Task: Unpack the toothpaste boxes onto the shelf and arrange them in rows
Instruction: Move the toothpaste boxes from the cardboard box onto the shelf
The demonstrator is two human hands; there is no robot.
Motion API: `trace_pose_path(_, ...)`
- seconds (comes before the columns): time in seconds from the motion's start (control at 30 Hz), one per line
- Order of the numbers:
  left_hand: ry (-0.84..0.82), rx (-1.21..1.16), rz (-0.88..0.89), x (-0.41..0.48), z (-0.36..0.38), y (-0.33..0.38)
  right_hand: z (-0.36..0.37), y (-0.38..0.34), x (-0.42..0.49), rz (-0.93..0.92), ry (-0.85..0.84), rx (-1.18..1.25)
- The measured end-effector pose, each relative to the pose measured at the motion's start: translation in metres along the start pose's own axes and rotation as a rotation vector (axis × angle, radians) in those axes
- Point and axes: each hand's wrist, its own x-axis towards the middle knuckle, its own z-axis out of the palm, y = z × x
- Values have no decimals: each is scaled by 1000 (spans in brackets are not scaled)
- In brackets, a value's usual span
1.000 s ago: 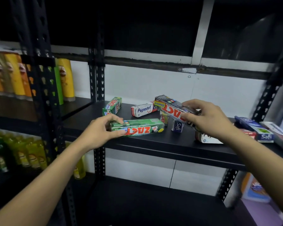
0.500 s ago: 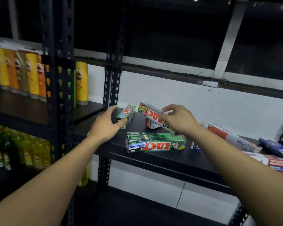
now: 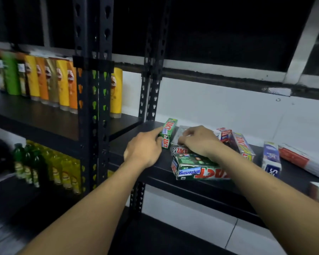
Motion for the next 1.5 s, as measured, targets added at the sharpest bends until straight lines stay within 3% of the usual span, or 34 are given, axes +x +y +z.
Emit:
trace_pose_path(0.17, -11, -10, -13, 1, 1, 0, -1, 2, 3, -34, -30, -56)
trace_pose_path(0.57, 104, -50, -74, -8, -3, 4, -33, 25, -56, -242, 173, -63)
trace_pose_path(0.77, 161, -251, -146, -35, -16, 18, -37, 57, -107, -317, 255, -145)
trace_pose_path(1.07, 163, -99, 369, -146, -47, 67, -9, 96, -179, -418, 340, -189)
trace_pose_path(1.3, -58, -49, 466, -216, 9, 65, 51, 156, -228, -349, 269, -124)
trace_pose_path(1.5, -412, 76, 438, -264, 93, 35, 111, 218, -256, -244, 56, -155)
